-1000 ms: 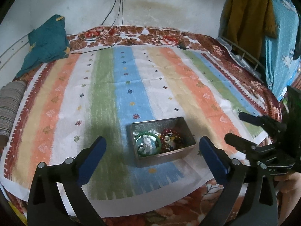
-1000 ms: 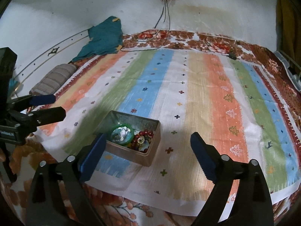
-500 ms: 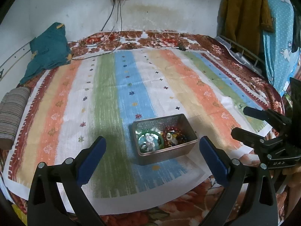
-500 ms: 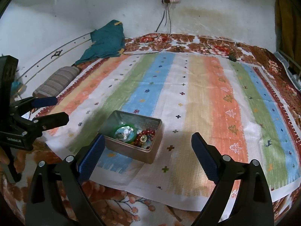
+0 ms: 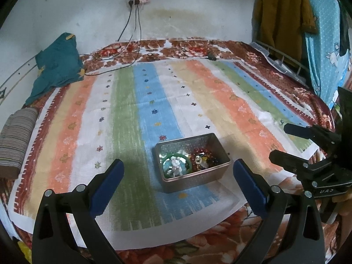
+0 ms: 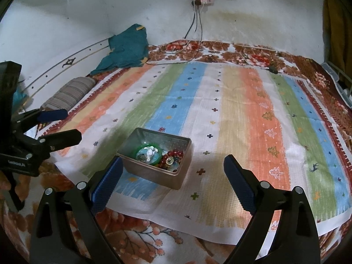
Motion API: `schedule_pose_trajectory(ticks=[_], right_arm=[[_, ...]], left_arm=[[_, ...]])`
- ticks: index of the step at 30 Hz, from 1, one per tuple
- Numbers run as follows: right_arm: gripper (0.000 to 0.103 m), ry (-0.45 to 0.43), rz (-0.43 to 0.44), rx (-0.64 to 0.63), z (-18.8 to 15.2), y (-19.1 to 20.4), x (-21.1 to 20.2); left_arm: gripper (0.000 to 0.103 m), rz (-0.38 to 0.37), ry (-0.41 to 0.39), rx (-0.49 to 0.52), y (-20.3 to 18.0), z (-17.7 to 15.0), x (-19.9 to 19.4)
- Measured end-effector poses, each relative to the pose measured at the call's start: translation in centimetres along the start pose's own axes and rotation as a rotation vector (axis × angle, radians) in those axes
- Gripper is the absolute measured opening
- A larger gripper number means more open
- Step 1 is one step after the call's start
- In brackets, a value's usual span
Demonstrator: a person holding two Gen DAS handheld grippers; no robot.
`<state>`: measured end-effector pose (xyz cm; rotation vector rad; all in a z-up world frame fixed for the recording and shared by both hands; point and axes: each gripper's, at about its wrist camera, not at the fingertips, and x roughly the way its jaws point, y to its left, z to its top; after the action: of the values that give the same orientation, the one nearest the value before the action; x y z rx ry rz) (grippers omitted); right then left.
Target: Organize jewelry
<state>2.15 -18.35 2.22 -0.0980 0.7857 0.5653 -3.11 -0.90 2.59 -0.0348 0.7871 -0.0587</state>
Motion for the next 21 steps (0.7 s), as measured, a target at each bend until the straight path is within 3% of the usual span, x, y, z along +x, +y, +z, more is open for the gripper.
schedule_pose_trajectory(ticks=[21], right_arm=[[0.093,0.002,0.009,0.004,-0.31,0.02,-0.33]], left_arm=[[0.097,0.044,0.005,0.012,-0.08,0.06,-0.01]])
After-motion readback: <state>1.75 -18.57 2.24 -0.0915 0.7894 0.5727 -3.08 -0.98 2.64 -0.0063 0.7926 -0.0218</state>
